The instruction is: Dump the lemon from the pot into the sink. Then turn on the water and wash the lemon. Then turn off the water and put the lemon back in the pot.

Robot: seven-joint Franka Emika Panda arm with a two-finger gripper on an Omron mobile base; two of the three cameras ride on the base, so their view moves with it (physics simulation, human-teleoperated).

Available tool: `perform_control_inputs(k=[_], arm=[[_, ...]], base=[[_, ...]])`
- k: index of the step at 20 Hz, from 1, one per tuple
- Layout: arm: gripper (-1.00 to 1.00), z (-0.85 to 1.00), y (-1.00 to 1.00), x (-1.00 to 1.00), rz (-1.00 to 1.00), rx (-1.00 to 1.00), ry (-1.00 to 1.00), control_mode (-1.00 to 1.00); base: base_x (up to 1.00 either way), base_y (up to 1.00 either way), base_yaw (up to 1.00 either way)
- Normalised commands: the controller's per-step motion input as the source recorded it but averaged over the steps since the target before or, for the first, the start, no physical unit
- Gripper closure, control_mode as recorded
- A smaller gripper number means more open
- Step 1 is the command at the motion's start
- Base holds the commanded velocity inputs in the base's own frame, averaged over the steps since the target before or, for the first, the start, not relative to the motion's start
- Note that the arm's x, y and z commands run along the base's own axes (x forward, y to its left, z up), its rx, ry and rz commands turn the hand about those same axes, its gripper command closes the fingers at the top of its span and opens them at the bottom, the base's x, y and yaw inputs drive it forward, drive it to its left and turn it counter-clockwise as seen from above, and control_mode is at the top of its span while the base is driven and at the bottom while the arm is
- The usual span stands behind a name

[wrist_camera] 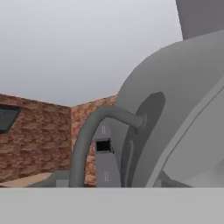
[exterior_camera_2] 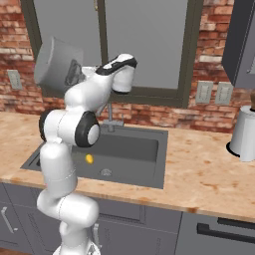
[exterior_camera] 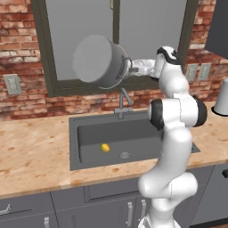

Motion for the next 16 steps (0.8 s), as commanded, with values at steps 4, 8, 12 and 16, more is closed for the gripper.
perform_control_inputs(k=[4,8,12,16], arm=[[1.0,0.49,0.18,-1.0,-0.02,-0.15,-0.32,-1.0],[1.0,0.19,0.33,-1.0,-0.06,-0.26,-0.3,-1.0],[1.0,0.0,0.34,-1.0,-0.1,-0.3,-0.24,-1.0],[1.0,-0.01,0.32,-1.0,-0.14,-0.36,-0.21,-1.0]], base=[[0.0,0.0,0.0],[0.0,0.0,0.0],[0.0,0.0,0.0],[0.0,0.0,0.0]])
